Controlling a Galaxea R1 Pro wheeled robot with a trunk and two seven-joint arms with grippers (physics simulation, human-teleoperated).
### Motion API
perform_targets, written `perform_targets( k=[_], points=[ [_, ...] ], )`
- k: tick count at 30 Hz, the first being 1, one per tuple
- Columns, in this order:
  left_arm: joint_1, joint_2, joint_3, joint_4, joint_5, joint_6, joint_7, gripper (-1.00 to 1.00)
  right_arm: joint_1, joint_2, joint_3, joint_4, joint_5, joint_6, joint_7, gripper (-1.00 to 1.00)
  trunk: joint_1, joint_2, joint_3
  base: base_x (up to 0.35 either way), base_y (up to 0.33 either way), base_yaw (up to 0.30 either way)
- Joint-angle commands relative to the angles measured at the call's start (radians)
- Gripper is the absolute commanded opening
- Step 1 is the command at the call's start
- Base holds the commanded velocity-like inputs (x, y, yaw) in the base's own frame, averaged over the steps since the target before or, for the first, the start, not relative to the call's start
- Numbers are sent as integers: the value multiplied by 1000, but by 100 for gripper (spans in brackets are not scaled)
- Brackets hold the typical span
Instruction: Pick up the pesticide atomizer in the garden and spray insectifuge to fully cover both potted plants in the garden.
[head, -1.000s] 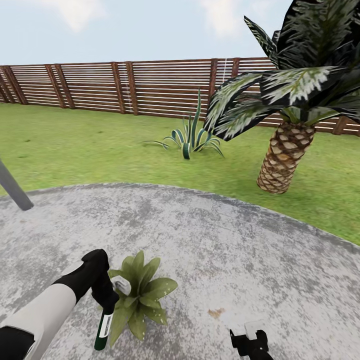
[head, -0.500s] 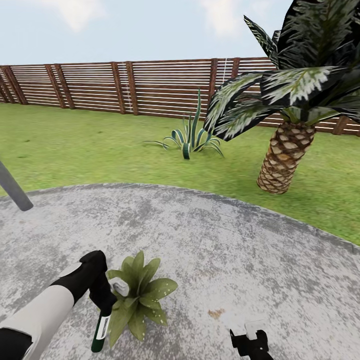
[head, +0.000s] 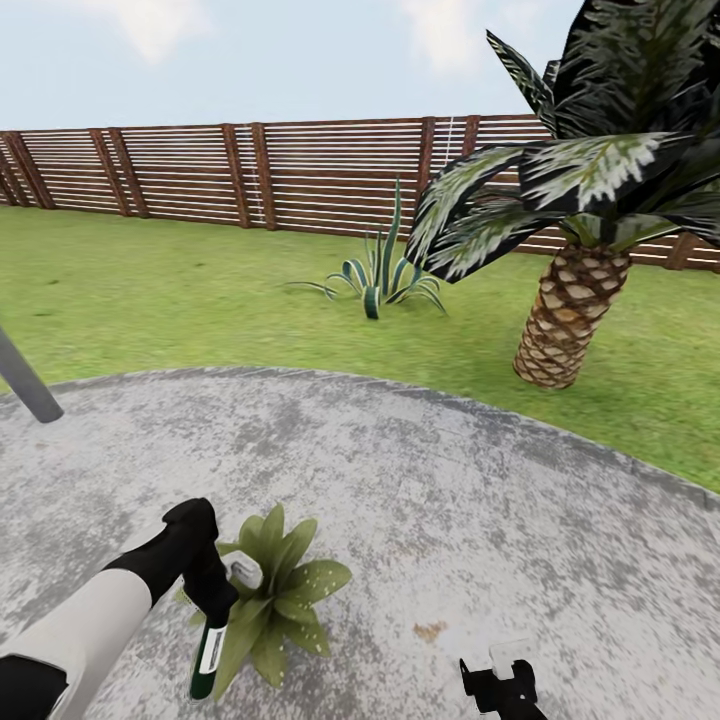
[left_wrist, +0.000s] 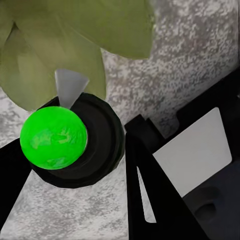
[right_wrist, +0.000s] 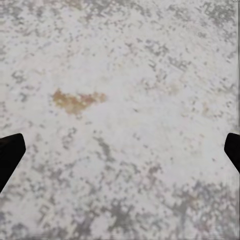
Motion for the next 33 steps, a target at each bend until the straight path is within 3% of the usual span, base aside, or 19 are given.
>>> perform_targets(
  k=[1,10,22,33],
  points=[
    [-1,1,-3,-3,-7,9,-10,-100,0,0,9,0,-4,-2,-5,100,0,0,-1,56,-68,0],
    [-6,0,-1,-4,-7,11,-13,-100,0,0,9,2,-3,-2,-5,100,0,0,-1,-1,-10,0],
    [-7,1,-2,-2,-9,11,-13,-100,0,0,9,2,-2,-2,-5,100,0,0,-1,-279,0,0],
    [6,14,-10,13,-9,7,-4,-100,0,-1,9,2,-2,-2,-5,100,0,0,-1,-29,0,0]
  ],
)
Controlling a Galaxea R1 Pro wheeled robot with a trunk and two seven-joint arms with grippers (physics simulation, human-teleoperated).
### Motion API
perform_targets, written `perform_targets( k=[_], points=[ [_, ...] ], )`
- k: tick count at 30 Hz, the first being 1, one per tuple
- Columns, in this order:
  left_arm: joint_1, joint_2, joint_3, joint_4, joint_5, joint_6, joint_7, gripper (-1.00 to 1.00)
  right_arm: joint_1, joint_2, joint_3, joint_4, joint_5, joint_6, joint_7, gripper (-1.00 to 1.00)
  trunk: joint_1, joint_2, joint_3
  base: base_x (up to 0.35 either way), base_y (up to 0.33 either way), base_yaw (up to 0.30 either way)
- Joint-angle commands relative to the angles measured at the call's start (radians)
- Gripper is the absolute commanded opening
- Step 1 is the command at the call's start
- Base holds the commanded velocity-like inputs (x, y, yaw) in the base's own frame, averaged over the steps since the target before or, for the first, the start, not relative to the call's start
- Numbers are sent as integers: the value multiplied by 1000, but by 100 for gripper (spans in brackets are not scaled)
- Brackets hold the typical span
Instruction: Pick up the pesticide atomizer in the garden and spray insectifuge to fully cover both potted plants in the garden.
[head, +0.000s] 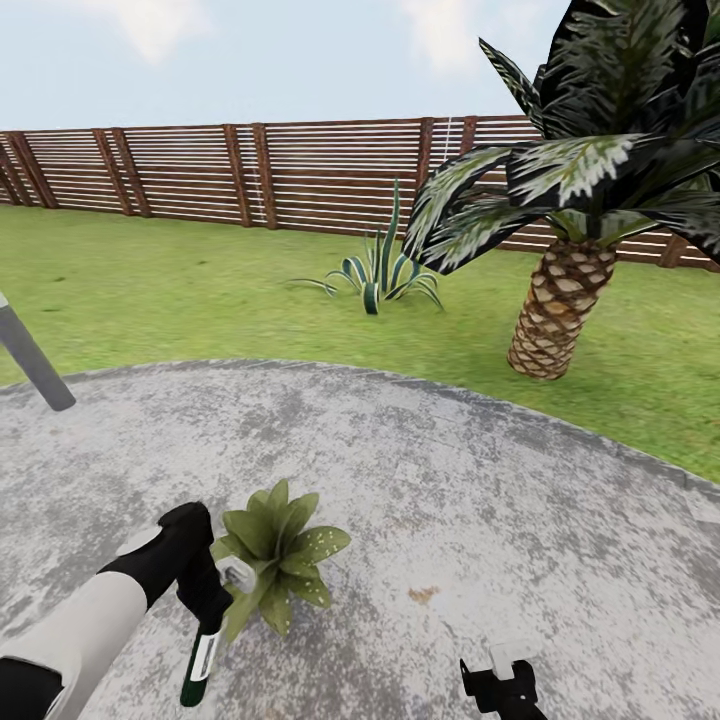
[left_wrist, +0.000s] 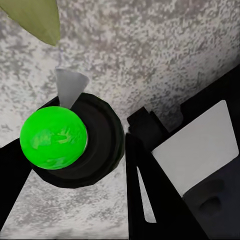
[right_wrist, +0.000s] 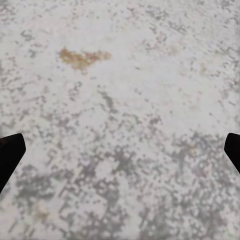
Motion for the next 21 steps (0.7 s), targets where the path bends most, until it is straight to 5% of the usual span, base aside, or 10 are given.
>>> perform_targets(
  k=[1,8,21],
  points=[
    [18,5,-1,-1,-6,9,-7,-100,0,0,9,0,-4,-2,-5,100,0,0,-1,0,0,0],
    [46,15,8,-8,-5,8,29,-100,0,1,9,1,-4,-2,-5,100,0,0,-1,0,0,0],
    [-5,8,7,-18,-5,13,23,-100,0,1,9,1,-1,-2,-4,100,0,0,-1,0,0,0]
  ],
)
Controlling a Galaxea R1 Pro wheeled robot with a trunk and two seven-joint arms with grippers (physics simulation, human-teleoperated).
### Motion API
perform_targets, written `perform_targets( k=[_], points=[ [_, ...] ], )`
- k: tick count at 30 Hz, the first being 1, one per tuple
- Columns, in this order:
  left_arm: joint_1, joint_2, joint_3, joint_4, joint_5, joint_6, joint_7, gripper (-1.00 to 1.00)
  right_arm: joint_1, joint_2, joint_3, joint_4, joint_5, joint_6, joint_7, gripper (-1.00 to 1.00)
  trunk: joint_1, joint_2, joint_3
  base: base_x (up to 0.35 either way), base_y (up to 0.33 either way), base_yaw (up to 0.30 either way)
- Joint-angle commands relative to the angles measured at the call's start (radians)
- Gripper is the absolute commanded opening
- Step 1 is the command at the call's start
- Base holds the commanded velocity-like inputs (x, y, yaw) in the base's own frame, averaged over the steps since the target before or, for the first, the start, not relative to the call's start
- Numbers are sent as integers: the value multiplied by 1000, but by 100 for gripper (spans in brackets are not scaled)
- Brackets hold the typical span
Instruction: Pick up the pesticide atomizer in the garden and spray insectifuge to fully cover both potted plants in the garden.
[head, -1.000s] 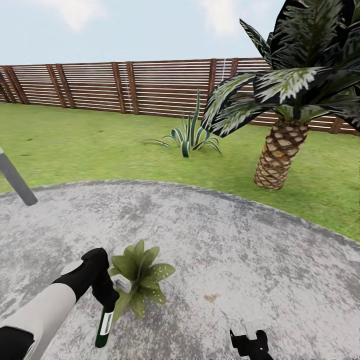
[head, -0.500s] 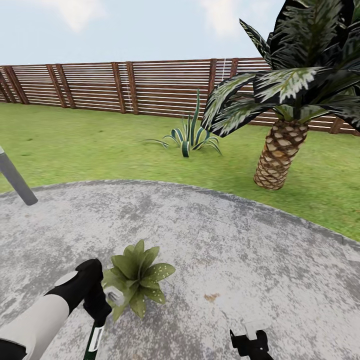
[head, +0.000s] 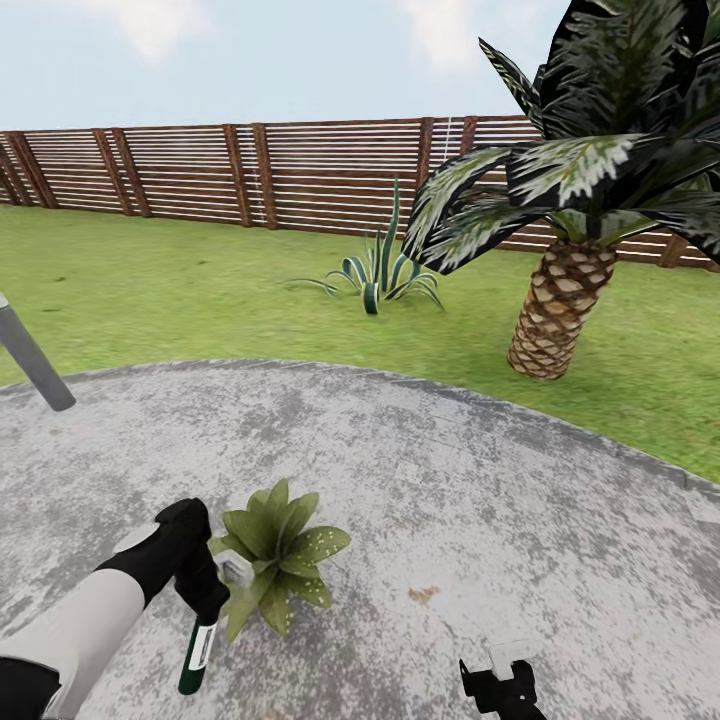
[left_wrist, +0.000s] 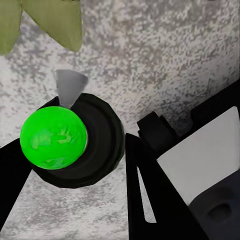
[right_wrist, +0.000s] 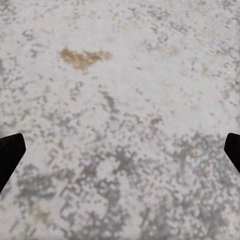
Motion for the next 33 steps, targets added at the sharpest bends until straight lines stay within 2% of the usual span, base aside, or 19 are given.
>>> perform_targets(
  k=[1,5,15,26,33],
  points=[
    [-1,2,-3,-1,-7,8,-10,-100,0,0,9,1,-4,-2,-5,100,0,0,-1,0,0,0],
    [2,13,-2,0,-7,6,-7,-100,0,0,9,1,-4,-2,-5,100,0,0,-1,0,0,0],
    [13,19,-2,13,-8,3,1,-100,0,1,9,-1,-6,-2,-5,100,0,0,-1,0,0,0],
    [13,5,-2,1,-7,4,3,-100,0,8,4,-12,-11,-2,-5,100,0,0,-1,0,0,0],
    [11,13,-2,-2,-8,4,3,-100,0,6,5,-9,-10,-2,-6,100,0,0,-1,0,0,0]
  ],
)
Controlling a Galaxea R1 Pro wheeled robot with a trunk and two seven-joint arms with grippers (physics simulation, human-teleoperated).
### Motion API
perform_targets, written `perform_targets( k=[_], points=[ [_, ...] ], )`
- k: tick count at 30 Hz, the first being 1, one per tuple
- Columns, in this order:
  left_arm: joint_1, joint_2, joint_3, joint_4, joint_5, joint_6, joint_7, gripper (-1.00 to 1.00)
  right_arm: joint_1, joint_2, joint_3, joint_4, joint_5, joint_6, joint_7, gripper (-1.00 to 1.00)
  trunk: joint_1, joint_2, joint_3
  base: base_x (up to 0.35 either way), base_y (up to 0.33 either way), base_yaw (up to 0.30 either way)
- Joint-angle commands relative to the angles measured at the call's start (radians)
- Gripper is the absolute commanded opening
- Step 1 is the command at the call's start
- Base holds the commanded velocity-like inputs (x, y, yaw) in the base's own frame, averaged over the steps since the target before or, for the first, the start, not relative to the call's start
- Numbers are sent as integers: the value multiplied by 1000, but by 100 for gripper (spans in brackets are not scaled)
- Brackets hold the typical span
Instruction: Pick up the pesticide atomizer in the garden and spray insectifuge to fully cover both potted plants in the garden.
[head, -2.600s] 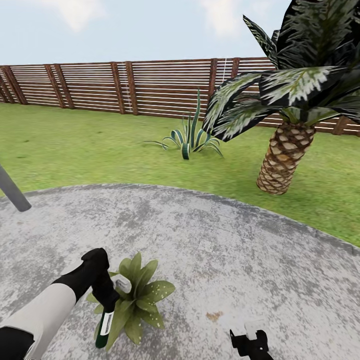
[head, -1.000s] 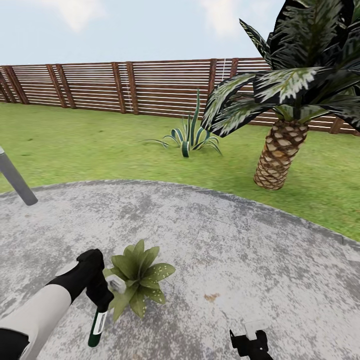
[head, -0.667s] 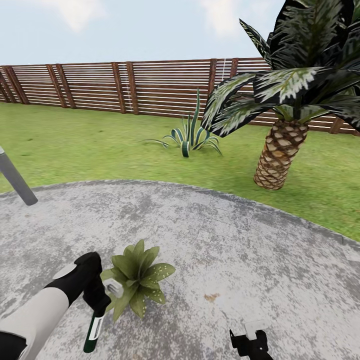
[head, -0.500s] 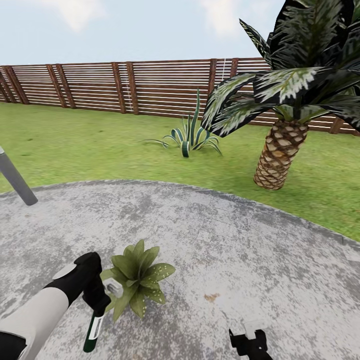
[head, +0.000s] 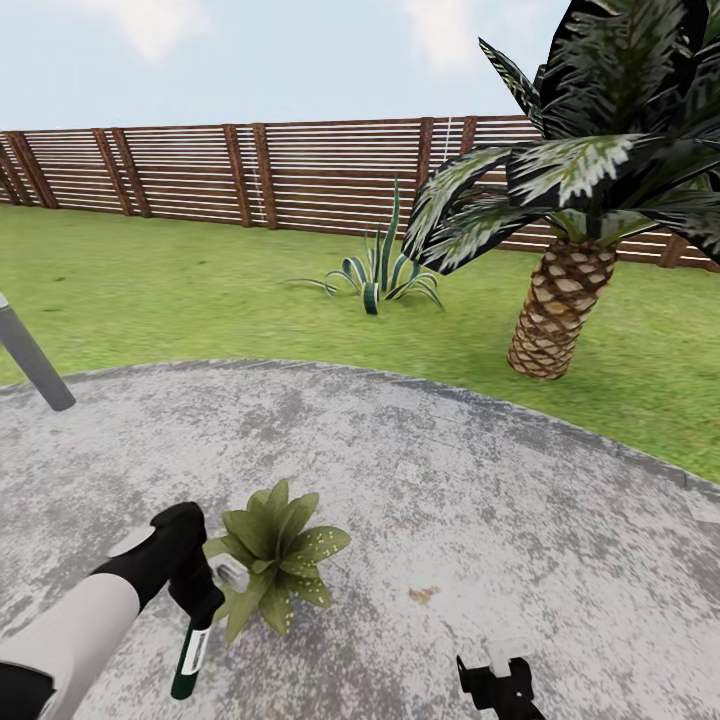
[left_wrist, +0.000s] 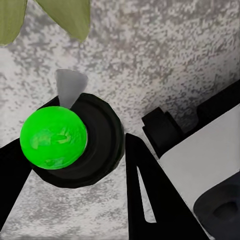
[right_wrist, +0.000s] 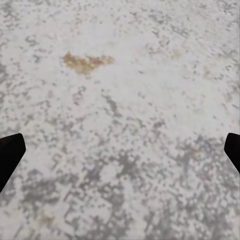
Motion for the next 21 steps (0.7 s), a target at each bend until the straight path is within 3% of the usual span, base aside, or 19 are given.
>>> perform_targets(
  k=[1,4,8,13,21],
  points=[
    [0,3,-4,-3,-7,8,-9,-100,-1,0,9,0,-4,-2,-5,100,0,0,-1,0,0,0],
    [0,0,-5,-3,-6,7,4,-100,-1,0,9,1,-4,-2,-5,100,0,0,-1,0,0,0],
    [0,-8,-5,4,1,6,75,-100,-1,-6,9,5,-3,-3,-5,100,0,0,-1,0,0,0],
    [4,0,-4,15,5,5,86,-100,-1,-6,9,7,-3,-2,-5,100,0,0,-1,0,0,0],
    [66,-1,-4,15,8,1,87,-100,-1,-7,9,8,-1,-2,-6,100,0,0,-1,0,0,0]
  ],
)
